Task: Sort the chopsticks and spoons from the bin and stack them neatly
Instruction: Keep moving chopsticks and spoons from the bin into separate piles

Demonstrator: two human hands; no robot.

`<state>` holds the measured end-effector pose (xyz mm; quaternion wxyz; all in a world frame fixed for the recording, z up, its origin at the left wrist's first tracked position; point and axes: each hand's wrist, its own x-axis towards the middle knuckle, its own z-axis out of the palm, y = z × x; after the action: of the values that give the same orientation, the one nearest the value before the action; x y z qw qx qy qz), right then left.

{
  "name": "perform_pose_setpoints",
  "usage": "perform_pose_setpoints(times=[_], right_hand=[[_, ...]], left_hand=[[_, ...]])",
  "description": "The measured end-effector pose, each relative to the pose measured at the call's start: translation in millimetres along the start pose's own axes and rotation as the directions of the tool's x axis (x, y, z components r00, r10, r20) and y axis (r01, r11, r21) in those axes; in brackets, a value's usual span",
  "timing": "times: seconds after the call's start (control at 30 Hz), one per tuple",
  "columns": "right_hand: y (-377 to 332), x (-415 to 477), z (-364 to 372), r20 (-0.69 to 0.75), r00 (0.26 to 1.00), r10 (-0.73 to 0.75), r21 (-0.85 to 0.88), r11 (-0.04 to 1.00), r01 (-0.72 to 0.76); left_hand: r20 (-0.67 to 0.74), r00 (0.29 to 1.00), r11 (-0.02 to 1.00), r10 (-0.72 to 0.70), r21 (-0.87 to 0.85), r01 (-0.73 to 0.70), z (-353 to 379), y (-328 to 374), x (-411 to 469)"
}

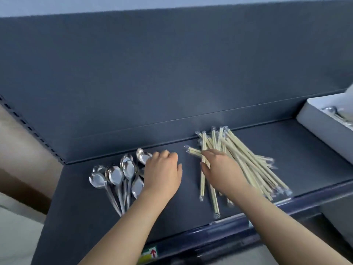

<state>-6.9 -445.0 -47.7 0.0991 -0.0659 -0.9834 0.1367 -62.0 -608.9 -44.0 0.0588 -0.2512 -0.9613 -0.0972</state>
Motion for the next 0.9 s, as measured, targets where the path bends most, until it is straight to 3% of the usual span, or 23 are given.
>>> perform_pose_setpoints(times=[0.3,0.6,0.9], right_hand=[[150,-72,-74,-0.107,0.954,0.282,-0.074,0.954,-0.29],[311,-118,-151,-0.111,0.912,0.395,-0.144,0.902,-0.408],[428,-92,-199,-0.15,0.859,0.49,-0.075,0.86,-0.504]], left_hand=[[-0.033,0.961,0.948,0.275,-0.16,-0.277,24,174,24],[-0.028,0.948,0.913,0.317,-0.263,-0.313,52,352,63],[-0.045,0.935,0.882,0.351,-0.32,-0.347,67,453,141]])
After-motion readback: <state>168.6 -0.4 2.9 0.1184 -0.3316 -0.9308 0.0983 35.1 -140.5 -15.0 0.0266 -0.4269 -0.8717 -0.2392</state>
